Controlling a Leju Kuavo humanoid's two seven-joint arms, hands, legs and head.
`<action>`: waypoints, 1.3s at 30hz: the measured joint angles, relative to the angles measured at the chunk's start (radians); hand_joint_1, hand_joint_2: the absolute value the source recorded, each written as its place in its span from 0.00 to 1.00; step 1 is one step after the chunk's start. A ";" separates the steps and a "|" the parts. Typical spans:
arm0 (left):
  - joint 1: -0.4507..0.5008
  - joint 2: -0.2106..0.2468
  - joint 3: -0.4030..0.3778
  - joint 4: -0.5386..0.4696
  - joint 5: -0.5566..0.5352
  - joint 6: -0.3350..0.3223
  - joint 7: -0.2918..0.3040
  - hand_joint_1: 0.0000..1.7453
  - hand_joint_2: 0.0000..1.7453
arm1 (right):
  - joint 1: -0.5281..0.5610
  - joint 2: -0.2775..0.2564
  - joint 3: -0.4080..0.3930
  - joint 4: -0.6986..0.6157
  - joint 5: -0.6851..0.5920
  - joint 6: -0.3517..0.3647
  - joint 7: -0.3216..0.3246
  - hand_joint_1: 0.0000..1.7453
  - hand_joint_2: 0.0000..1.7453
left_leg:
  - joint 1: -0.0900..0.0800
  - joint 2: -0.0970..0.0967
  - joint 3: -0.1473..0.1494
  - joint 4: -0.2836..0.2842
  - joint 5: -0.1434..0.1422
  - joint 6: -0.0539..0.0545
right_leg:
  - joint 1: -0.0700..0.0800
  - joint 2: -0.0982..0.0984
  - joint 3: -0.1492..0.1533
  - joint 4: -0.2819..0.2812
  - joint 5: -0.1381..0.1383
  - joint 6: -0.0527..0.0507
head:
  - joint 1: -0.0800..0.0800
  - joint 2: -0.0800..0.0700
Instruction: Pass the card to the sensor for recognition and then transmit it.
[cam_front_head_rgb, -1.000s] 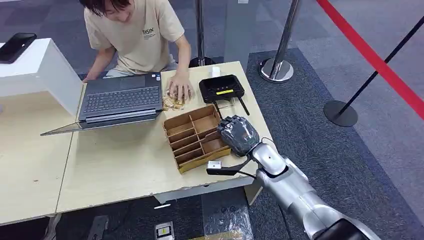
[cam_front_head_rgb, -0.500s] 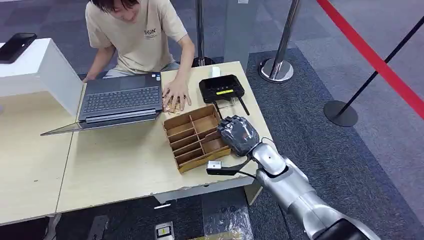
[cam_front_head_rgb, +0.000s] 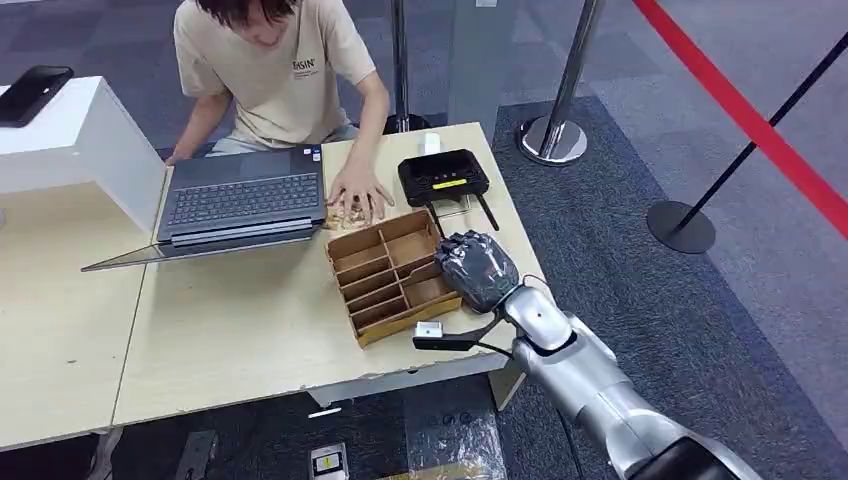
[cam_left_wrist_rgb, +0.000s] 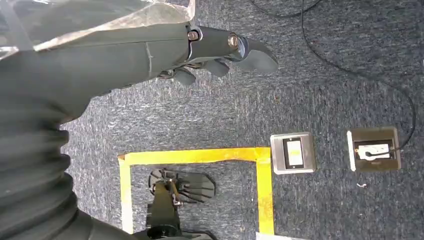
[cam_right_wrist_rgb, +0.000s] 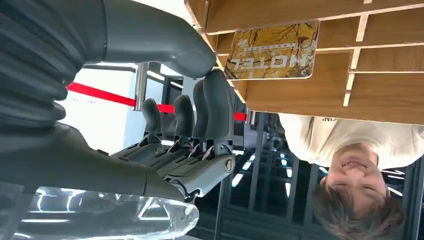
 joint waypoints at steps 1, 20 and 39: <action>0.000 0.000 0.000 0.000 0.000 0.000 0.000 0.00 1.00 | 0.000 0.000 0.000 0.000 0.000 0.000 0.000 0.65 1.00 | 0.000 0.000 0.000 0.000 0.000 0.000 | 0.000 0.000 0.000 0.000 0.000 0.000 | 0.000 0.000; 0.000 0.000 0.000 0.000 0.000 0.000 0.000 0.00 1.00 | 0.000 0.000 0.000 0.000 0.000 0.000 0.000 0.65 1.00 | 0.000 0.000 0.000 0.000 0.000 0.000 | 0.000 0.000 0.000 0.000 0.000 0.000 | 0.000 0.000; 0.000 0.000 0.000 0.000 0.000 0.000 0.000 0.00 1.00 | 0.000 0.000 0.000 0.000 0.000 0.000 0.000 0.65 1.00 | 0.000 0.000 0.000 0.000 0.000 0.000 | 0.000 0.000 0.000 0.000 0.000 0.000 | 0.000 0.000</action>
